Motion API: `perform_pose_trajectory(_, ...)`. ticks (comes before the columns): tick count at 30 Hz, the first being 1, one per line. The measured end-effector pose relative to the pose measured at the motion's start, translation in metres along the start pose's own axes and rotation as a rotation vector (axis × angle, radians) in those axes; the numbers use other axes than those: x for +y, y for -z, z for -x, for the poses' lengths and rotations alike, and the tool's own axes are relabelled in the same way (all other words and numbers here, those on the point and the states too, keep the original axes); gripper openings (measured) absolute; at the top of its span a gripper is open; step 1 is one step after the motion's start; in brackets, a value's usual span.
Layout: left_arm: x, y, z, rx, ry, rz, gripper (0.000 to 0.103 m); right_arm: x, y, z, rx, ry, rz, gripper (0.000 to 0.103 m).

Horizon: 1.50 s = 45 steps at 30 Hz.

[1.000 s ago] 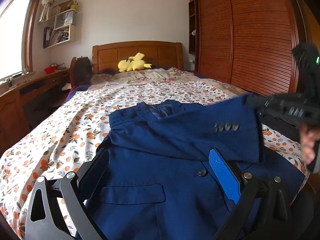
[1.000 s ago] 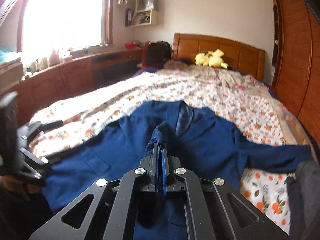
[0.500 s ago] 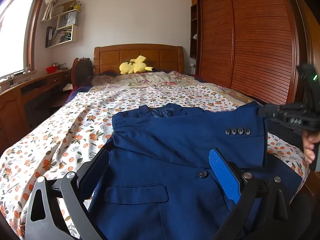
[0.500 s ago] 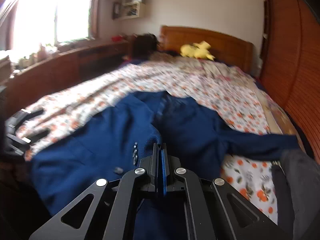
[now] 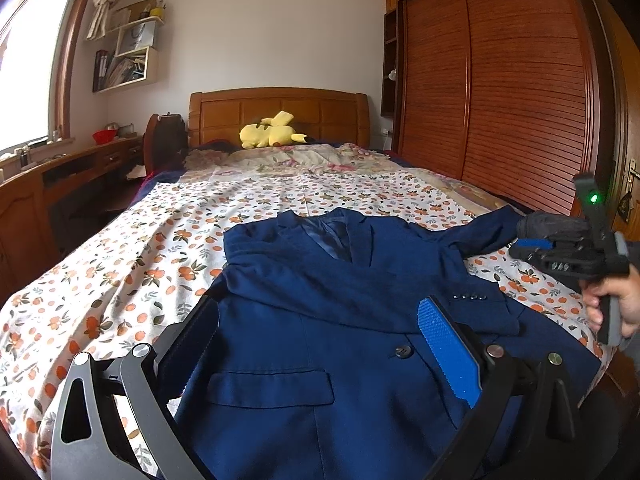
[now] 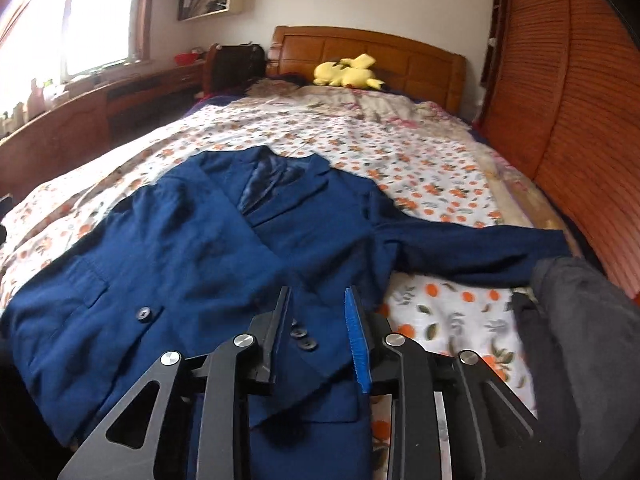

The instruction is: Fold large clothes

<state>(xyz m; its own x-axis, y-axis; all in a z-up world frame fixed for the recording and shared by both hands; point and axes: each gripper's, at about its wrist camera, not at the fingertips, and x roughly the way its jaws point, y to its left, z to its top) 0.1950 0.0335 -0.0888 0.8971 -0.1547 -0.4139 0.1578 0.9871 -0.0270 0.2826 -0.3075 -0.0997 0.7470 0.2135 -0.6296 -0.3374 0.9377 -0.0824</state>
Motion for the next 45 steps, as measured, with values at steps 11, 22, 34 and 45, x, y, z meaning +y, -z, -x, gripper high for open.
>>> perform_pose_trajectory(11,-0.015,-0.021,0.019,-0.002,-0.053,-0.028,0.100,0.017,0.040,-0.078,0.137,-0.084,0.049,0.034)
perform_pose_trajectory(22,-0.037,-0.043,0.002,-0.007,-0.061,-0.083,0.100,0.009,0.047,-0.084,0.138,-0.155,-0.012,0.035)
perform_pose_trajectory(34,-0.049,-0.025,-0.098,0.056,0.024,-0.096,0.100,0.013,0.048,-0.084,0.136,-0.135,0.004,0.035)
perform_pose_trajectory(45,-0.039,0.010,-0.161,0.119,0.072,-0.085,0.100,0.011,0.049,-0.084,0.135,-0.120,0.004,0.038)
